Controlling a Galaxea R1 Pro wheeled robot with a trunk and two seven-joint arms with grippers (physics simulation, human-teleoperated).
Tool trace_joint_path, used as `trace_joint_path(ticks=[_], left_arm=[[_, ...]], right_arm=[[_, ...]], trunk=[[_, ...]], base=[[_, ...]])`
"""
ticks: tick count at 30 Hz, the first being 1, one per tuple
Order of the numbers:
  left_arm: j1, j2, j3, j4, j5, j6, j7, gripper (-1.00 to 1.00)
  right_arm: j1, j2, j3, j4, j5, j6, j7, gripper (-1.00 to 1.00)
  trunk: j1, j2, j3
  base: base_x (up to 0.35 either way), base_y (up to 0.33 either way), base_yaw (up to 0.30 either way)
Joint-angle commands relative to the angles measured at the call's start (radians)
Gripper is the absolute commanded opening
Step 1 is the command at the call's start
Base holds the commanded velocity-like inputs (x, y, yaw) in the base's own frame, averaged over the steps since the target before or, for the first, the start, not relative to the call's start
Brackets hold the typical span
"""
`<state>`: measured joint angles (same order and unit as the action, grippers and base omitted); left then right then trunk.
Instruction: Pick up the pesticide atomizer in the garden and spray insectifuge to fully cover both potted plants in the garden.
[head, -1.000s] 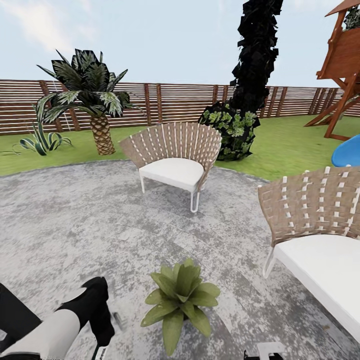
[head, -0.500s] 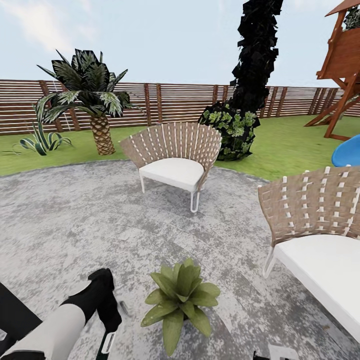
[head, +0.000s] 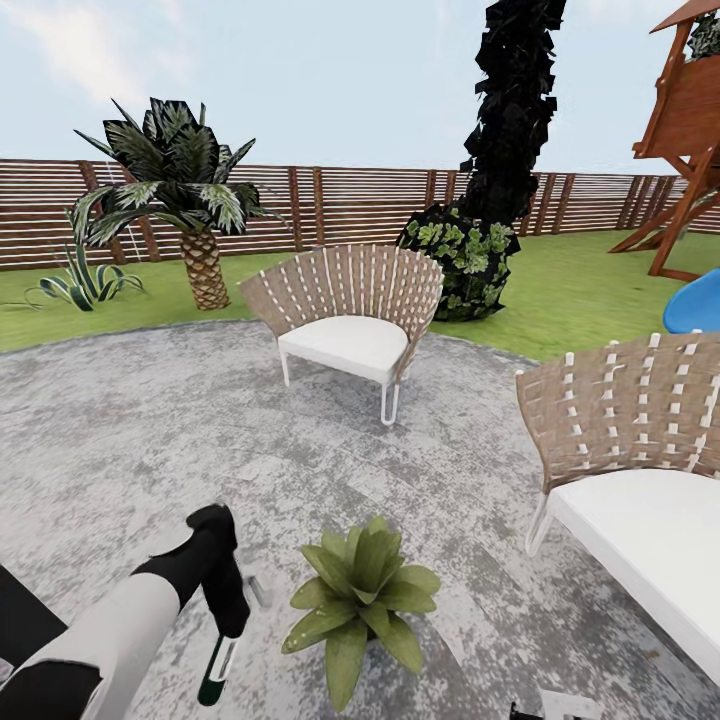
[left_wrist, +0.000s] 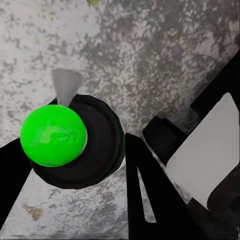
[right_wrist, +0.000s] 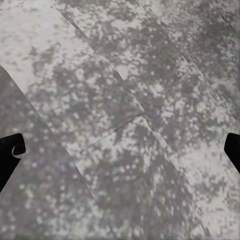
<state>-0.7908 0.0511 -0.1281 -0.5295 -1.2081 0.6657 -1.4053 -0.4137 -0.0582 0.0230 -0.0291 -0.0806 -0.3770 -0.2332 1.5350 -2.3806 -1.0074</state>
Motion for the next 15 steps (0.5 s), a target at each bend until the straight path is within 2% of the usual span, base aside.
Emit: trace_joint_path(ticks=[1, 4, 6, 7, 9, 11, 12, 15], left_arm=[[0.006, 0.002, -0.013, -0.001, -0.012, 0.009, -0.007, -1.00], [0.042, 0.001, -0.024, -0.002, -0.024, -0.014, -0.002, -1.00], [0.047, -0.005, -0.025, -0.003, -0.026, -0.030, -0.003, -1.00], [0.047, -0.019, -0.023, -0.007, -0.025, -0.034, -0.002, -1.00], [0.041, -0.052, -0.024, -0.013, -0.027, -0.034, -0.003, -1.00], [0.035, -0.068, -0.024, -0.015, -0.027, -0.034, -0.007, -1.00], [0.013, -0.077, -0.025, -0.018, -0.028, -0.032, -0.009, -1.00], [-0.026, -0.076, -0.038, -0.014, -0.027, -0.031, -0.012, -1.00]], right_arm=[[-0.001, 0.000, 0.003, 0.000, -0.008, -0.004, 0.000, 1.00], [-0.001, 0.000, 0.003, 0.000, -0.008, -0.005, 0.000, 1.00], [-0.001, 0.000, 0.003, 0.000, -0.008, -0.005, 0.000, 1.00], [-0.001, 0.000, 0.003, 0.000, -0.008, -0.005, 0.000, 1.00], [-0.001, 0.000, 0.003, 0.000, -0.008, -0.005, 0.000, 1.00], [-0.001, 0.000, 0.003, 0.000, -0.008, -0.005, 0.000, 1.00], [-0.001, 0.000, 0.003, 0.000, -0.008, -0.005, 0.000, 1.00], [-0.001, 0.000, 0.003, 0.000, -0.008, -0.005, 0.000, 1.00]], trunk=[[0.000, 0.000, -0.001], [0.000, 0.000, -0.001], [0.000, 0.000, -0.001], [0.000, 0.000, -0.001], [0.000, 0.000, -0.001], [0.000, 0.000, -0.001], [0.000, 0.000, -0.001], [0.000, 0.000, -0.001]], base=[[0.000, 0.000, 0.000], [0.000, 0.000, 0.000], [0.000, 0.000, 0.000], [0.000, 0.000, 0.000], [0.000, 0.000, 0.000], [0.000, 0.000, 0.000], [0.000, 0.000, 0.000], [0.000, 0.000, 0.000]])
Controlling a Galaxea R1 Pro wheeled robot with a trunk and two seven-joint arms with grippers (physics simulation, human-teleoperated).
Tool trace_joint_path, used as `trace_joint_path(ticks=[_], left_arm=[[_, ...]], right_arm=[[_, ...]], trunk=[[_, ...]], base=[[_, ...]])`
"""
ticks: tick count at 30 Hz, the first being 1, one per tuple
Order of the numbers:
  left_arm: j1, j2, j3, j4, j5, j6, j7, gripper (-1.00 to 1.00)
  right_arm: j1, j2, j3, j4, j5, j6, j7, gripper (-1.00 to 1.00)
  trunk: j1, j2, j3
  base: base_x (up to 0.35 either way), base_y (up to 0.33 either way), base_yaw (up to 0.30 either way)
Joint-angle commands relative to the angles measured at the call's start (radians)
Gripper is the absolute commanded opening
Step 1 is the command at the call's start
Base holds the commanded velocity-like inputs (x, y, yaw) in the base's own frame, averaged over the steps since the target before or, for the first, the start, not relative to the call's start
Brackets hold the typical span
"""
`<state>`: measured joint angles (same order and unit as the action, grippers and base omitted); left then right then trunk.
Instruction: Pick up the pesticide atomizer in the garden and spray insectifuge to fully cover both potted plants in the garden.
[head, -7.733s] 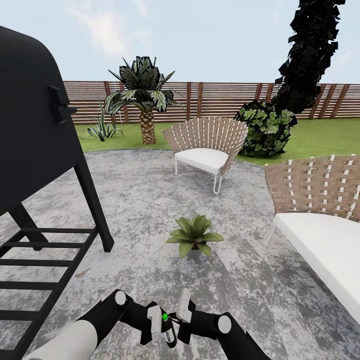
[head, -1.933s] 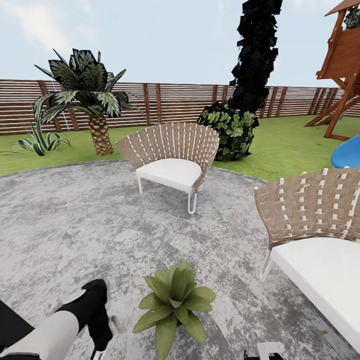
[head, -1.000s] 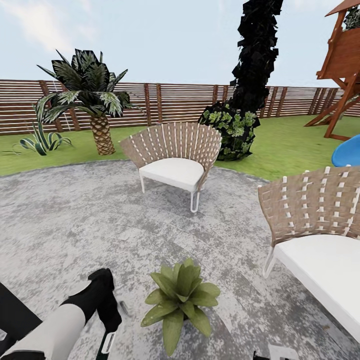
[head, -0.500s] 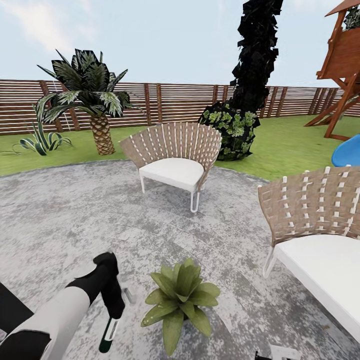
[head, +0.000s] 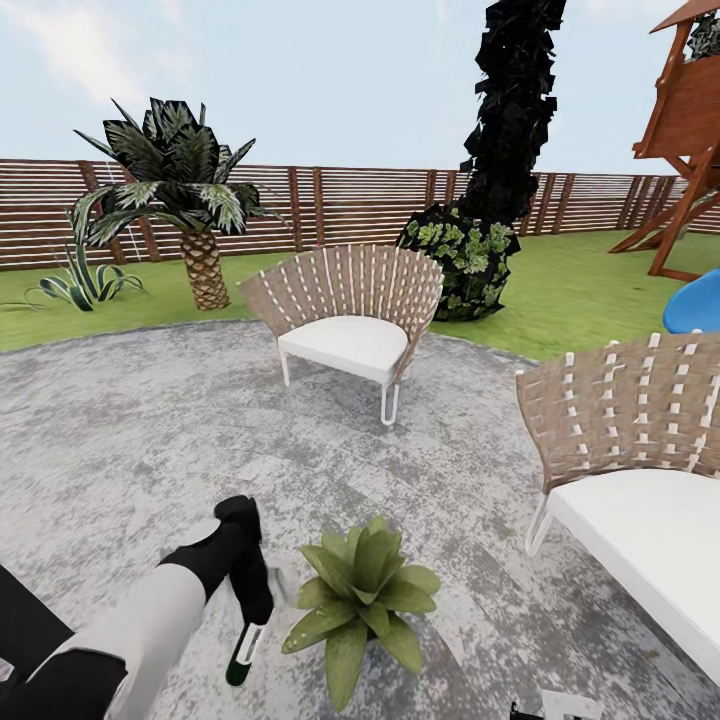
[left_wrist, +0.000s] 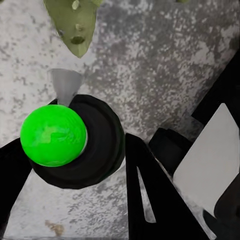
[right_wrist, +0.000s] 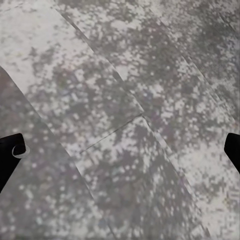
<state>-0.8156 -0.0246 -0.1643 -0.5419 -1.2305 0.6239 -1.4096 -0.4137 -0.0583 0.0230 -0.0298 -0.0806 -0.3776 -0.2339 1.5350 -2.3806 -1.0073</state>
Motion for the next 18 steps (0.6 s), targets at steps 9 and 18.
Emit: trace_joint_path(ticks=[9, 18], left_arm=[[-0.005, 0.048, -0.020, 0.009, -0.004, 0.007, -0.009, -1.00], [-0.010, 0.010, -0.115, 0.003, -0.002, 0.019, -0.011, -1.00]], right_arm=[[-0.001, 0.000, 0.003, 0.002, -0.007, -0.005, 0.001, 1.00], [-0.001, 0.000, 0.003, 0.001, -0.007, -0.006, 0.001, 1.00]], trunk=[[0.000, 0.000, -0.001], [0.000, 0.000, -0.001]], base=[[0.000, 0.000, 0.000], [0.000, 0.000, 0.000]])
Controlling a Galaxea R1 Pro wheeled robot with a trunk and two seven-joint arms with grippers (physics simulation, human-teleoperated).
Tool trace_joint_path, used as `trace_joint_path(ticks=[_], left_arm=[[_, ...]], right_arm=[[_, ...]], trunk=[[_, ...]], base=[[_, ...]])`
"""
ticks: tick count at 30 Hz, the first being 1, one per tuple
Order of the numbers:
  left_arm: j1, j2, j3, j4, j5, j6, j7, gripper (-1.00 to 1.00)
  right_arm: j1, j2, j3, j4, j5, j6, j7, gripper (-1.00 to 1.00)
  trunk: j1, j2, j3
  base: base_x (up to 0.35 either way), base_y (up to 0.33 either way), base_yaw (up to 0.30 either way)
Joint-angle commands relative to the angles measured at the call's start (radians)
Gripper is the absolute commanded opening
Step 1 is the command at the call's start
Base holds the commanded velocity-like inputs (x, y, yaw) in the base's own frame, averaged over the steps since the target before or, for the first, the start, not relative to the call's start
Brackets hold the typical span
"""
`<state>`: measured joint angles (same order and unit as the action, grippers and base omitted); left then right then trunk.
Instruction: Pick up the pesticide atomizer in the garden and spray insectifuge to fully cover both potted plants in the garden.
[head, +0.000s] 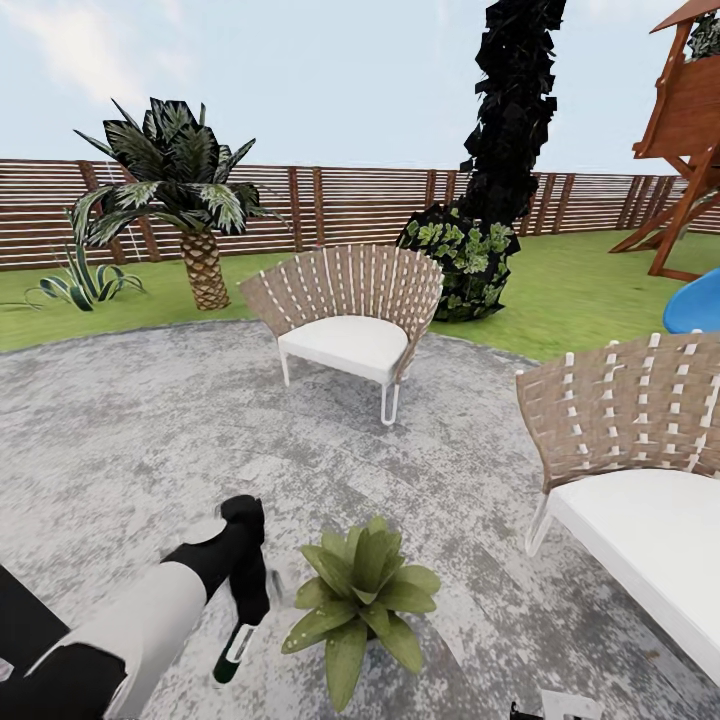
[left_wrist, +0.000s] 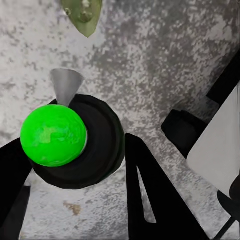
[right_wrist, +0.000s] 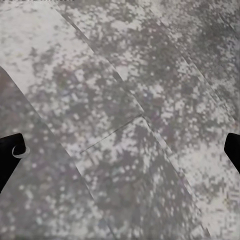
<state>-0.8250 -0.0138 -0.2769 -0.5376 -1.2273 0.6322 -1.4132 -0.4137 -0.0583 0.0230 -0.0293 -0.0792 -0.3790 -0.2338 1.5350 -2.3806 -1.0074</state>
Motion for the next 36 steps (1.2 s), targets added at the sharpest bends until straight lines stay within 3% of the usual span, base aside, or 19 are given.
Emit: trace_joint_path(ticks=[1, 3, 9, 15, 20, 27, 31, 36], left_arm=[[-0.003, -0.004, -0.005, -0.004, -0.006, 0.011, -0.008, -1.00], [-0.015, -0.008, -0.008, -0.008, -0.006, 0.012, -0.022, -1.00], [-0.081, 0.018, -0.006, -0.007, -0.006, 0.012, -0.071, -1.00], [-0.066, 0.047, -0.010, 0.004, -0.006, 0.010, -0.067, -1.00], [-0.054, 0.105, -0.006, 0.006, -0.005, 0.011, -0.061, -1.00], [-0.068, 0.093, -0.005, -0.010, -0.005, 0.014, -0.069, -1.00], [-0.077, 0.058, -0.009, -0.013, -0.006, 0.015, -0.070, -1.00], [-0.069, 0.083, -0.009, -0.005, -0.006, 0.012, -0.066, -1.00]], right_arm=[[-0.001, 0.000, 0.003, 0.001, -0.008, -0.004, 0.001, 1.00], [-0.001, 0.000, 0.003, 0.000, -0.008, -0.004, 0.001, 1.00], [0.000, 0.000, 0.003, 0.000, -0.008, -0.004, 0.001, 1.00], [0.000, 0.000, 0.003, 0.000, -0.010, -0.003, 0.001, 1.00], [-0.001, 0.000, 0.003, 0.000, -0.011, -0.004, 0.001, 1.00], [0.000, 0.000, 0.003, 0.000, -0.011, -0.004, 0.001, 1.00], [0.000, 0.000, 0.003, 0.000, -0.011, -0.005, 0.001, 1.00], [-0.001, 0.001, 0.003, 0.000, -0.011, -0.005, 0.001, 1.00]], trunk=[[0.000, 0.000, -0.001], [0.000, 0.000, -0.001], [0.000, 0.000, -0.001], [0.000, 0.000, -0.001], [0.000, 0.000, -0.001], [0.000, 0.000, -0.001], [0.000, 0.000, -0.001], [0.000, 0.000, -0.001]], base=[[0.000, 0.000, 0.000], [0.000, 0.000, 0.000], [0.000, 0.000, 0.000], [0.000, 0.000, 0.000], [0.000, 0.000, 0.000], [0.000, 0.066, -0.038], [0.000, 0.003, -0.174], [0.000, 0.000, -0.021]])
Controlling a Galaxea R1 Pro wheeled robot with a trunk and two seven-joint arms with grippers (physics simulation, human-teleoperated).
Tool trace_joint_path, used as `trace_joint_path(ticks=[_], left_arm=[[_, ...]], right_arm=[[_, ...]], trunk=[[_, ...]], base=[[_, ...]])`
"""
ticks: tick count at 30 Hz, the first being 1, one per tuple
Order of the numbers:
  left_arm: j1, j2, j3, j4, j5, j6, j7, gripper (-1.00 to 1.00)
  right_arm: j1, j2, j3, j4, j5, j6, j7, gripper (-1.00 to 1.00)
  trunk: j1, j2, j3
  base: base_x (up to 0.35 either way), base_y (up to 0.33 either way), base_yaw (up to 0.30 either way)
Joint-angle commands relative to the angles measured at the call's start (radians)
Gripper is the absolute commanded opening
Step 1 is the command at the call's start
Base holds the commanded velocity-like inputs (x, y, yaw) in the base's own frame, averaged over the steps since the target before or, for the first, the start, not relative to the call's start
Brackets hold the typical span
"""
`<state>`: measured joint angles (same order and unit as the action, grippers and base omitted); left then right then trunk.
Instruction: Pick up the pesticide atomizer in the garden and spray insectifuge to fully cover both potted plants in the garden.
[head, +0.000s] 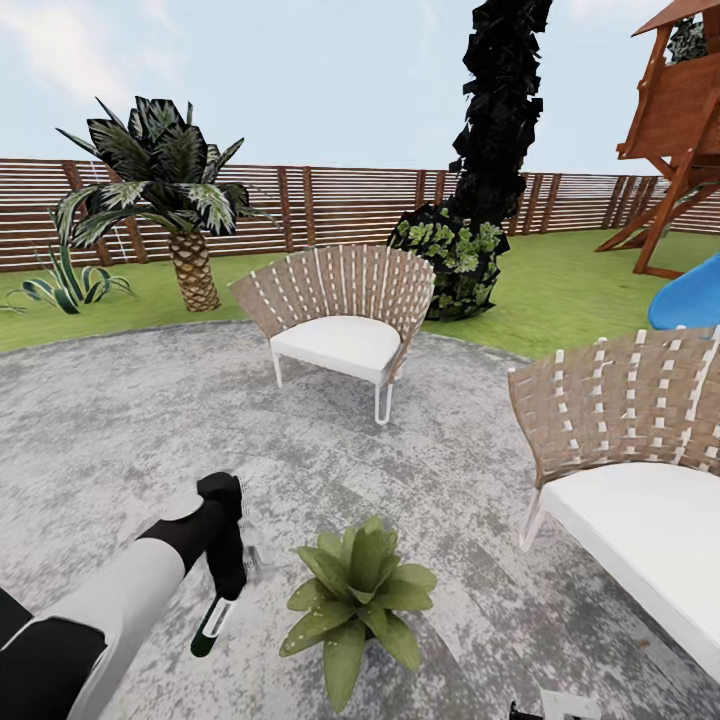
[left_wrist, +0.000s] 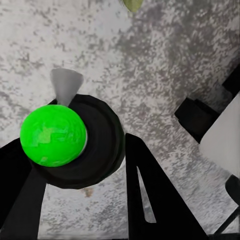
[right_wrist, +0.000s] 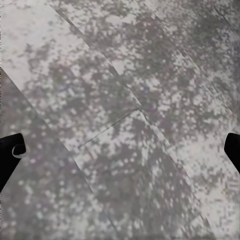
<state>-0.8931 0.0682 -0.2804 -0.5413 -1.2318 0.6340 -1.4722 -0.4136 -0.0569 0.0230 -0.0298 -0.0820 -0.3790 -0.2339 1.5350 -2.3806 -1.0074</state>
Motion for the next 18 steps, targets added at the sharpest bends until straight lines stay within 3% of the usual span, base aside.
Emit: trace_joint_path(ticks=[1, 6, 13, 18], left_arm=[[0.001, 0.010, -0.005, 0.001, -0.002, 0.011, -0.007, -1.00], [0.008, 0.062, -0.004, 0.010, 0.000, 0.005, -0.002, -1.00], [0.007, 0.055, -0.004, 0.008, 0.000, 0.009, -0.002, -1.00], [-0.003, 0.049, -0.001, -0.006, 0.000, 0.011, -0.008, -1.00]], right_arm=[[-0.001, 0.000, 0.003, 0.001, -0.009, -0.004, 0.001, 1.00], [-0.001, 0.000, 0.003, 0.001, -0.009, -0.004, 0.001, 1.00], [-0.001, 0.000, 0.003, 0.001, -0.009, -0.004, 0.001, 1.00], [-0.001, 0.000, 0.003, 0.001, -0.009, -0.004, 0.001, 1.00]], trunk=[[0.000, 0.000, -0.001], [0.000, 0.000, -0.001], [0.000, 0.000, -0.001], [0.000, 0.000, -0.001]], base=[[0.000, 0.000, -0.002], [0.004, 0.003, 0.000], [0.093, 0.081, -0.008], [0.005, 0.004, -0.230]])
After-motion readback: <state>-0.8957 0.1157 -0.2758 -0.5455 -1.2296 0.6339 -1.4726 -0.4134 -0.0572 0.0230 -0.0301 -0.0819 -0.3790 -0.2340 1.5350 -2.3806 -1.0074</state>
